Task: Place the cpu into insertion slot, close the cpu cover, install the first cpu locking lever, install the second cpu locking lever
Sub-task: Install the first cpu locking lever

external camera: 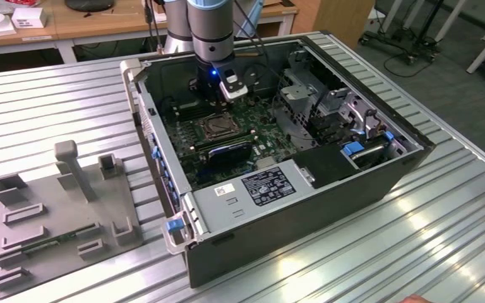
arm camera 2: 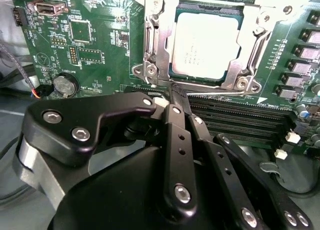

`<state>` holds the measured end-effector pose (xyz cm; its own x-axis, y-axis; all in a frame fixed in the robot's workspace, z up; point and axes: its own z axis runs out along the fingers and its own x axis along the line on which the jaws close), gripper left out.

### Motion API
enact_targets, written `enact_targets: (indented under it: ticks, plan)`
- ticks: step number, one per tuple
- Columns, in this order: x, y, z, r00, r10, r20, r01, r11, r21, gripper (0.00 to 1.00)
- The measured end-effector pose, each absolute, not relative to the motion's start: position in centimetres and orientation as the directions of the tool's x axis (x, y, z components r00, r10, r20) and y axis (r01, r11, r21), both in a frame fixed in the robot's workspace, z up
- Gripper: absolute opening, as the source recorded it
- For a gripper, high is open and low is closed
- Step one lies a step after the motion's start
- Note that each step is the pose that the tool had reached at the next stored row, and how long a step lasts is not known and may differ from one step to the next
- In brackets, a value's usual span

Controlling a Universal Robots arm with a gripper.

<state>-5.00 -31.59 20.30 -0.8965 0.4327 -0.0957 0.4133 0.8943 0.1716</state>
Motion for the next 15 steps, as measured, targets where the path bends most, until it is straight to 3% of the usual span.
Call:
enact_targets:
  ticks: [15]
  plan:
    - [-5.16, -31.44, 20.47, -0.896, 0.433, -0.097, 0.413, 0.894, 0.172, 0.1]
